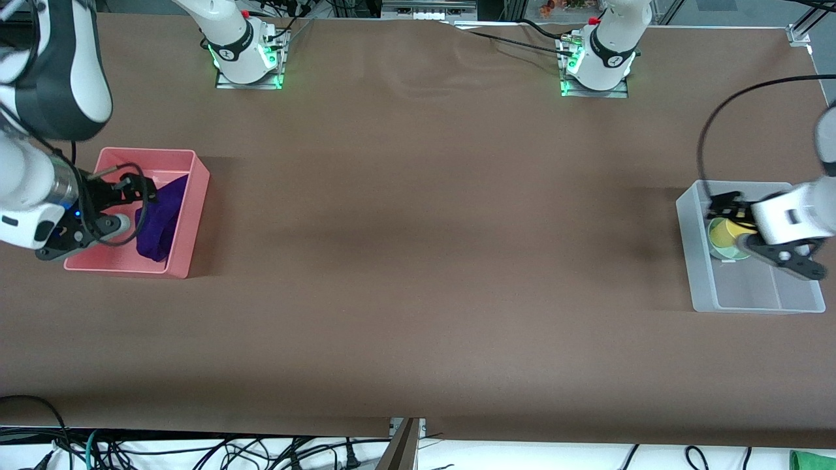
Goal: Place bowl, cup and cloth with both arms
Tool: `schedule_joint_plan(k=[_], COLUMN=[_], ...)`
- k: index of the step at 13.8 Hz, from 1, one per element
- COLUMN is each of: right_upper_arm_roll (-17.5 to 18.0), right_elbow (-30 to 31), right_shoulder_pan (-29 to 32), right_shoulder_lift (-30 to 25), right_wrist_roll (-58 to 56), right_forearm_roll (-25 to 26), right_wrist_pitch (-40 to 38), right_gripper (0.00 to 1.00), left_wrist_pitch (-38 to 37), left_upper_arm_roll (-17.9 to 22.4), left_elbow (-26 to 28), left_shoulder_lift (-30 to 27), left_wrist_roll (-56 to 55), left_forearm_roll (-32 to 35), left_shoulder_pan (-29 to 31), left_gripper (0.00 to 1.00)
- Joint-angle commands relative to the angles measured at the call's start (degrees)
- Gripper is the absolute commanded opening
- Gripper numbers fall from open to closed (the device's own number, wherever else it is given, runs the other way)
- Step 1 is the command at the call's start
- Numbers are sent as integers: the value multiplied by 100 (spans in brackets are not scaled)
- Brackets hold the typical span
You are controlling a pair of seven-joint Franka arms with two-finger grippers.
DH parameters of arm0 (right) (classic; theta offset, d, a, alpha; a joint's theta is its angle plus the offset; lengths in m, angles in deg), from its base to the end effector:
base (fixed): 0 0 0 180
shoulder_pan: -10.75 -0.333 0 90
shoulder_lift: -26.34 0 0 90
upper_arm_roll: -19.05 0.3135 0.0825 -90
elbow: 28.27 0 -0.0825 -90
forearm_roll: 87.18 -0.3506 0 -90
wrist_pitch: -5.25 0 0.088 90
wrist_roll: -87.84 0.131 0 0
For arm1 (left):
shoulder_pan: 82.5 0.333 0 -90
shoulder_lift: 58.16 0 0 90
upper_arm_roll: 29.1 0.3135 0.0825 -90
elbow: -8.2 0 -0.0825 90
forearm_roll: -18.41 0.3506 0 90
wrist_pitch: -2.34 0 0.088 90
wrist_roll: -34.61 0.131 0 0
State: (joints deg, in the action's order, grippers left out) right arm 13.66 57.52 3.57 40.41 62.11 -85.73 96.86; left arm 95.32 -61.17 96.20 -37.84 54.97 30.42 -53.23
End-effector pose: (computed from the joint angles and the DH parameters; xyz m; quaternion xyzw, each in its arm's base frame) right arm 0.5836 0.0204 0.4967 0.9681 0.2390 -0.0748 0.0088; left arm 0.5918 0.0352 0.4427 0.9715 -0.2118 -0.1062 0.0065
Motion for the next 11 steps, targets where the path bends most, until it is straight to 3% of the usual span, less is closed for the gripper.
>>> schedule_joint_plan(k=[1, 2, 4, 6, 9, 11], right_upper_arm_roll=[29, 3, 46, 108, 248, 302], right_elbow=[-597, -677, -652, -634, -546, -572], right_shoulder_pan=[58, 67, 59, 41, 32, 32], right_shoulder_lift=[-203, -220, -343, -370, -449, -405], right_wrist_roll=[-20, -81, -82, 15, 1198, 1254], right_forearm_roll=[93, 93, 180, 216, 198, 137], right_wrist_pitch=[-240, -240, -328, -389, -573, -644], right_gripper=[100, 100, 100, 100, 100, 100], left_wrist_pitch=[-79, -61, -52, 209, 782, 765], left_upper_arm_roll=[-264, -3, 1583, 2449, 2601, 2610], left_elbow=[5, 41, 6, 216, 1558, 1834], left_shoulder_lift=[-53, -272, -826, -1388, -2495, -2683], left_wrist_roll=[-698, -857, -1401, -1639, -1667, -1684], left_forearm_roll=[-76, -120, -809, -1830, -1555, -1289], left_shoulder_pan=[-61, -576, -1893, -2320, -2426, -2663], left_gripper=[100, 100, 100, 100, 100, 100])
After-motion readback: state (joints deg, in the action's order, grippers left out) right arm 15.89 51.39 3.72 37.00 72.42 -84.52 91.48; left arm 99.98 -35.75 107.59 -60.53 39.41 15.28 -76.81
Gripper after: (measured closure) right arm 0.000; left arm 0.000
